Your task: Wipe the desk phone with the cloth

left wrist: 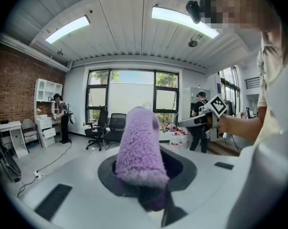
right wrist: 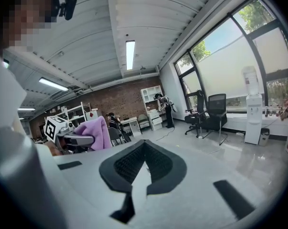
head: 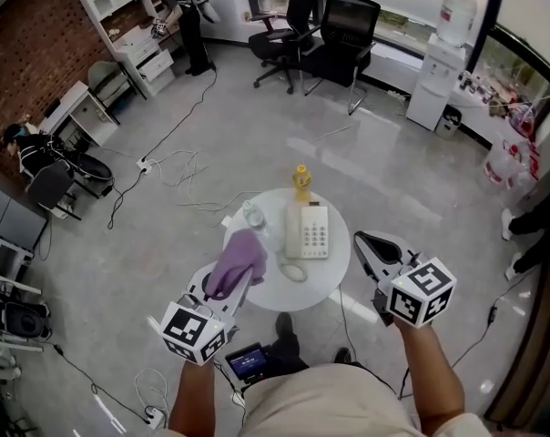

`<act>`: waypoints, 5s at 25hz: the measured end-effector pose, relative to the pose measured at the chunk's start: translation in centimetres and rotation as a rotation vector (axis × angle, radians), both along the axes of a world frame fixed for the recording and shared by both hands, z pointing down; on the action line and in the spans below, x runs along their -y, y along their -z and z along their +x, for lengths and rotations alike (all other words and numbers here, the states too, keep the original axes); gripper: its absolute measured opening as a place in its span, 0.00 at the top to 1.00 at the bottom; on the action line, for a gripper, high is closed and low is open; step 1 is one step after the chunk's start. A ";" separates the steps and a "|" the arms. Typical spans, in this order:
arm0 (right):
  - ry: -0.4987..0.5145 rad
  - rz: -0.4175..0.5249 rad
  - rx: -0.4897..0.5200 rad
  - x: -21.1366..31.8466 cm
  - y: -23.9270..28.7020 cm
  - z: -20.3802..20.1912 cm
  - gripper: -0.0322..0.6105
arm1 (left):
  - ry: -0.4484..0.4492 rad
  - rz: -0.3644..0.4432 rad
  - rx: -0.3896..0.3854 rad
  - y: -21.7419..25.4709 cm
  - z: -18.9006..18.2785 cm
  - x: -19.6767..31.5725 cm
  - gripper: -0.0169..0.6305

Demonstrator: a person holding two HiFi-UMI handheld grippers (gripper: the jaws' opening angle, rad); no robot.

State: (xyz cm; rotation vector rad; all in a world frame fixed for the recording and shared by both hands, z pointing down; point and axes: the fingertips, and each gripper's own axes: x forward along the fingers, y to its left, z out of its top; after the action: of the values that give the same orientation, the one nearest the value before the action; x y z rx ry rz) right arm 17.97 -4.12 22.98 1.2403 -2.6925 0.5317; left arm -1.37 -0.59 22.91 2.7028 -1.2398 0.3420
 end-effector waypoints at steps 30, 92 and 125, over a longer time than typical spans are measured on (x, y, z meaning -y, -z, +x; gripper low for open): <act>0.000 -0.268 -0.160 17.1 -21.9 -10.3 0.94 | -0.010 -0.222 -0.053 -17.2 -6.2 12.5 0.85; 0.055 -0.796 0.749 16.4 -37.6 -14.8 0.62 | -0.020 -0.391 -0.240 -30.2 -4.6 17.3 0.85; 0.295 -0.776 1.162 9.8 -28.6 -16.4 0.64 | -0.066 -0.388 -0.609 -25.2 -1.7 18.3 0.86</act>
State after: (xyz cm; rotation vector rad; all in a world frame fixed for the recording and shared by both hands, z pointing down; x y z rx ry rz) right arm 1.55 -13.94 51.54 0.2763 -2.6561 2.5023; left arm -3.08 -18.85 48.12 2.2569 -0.8078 -0.2082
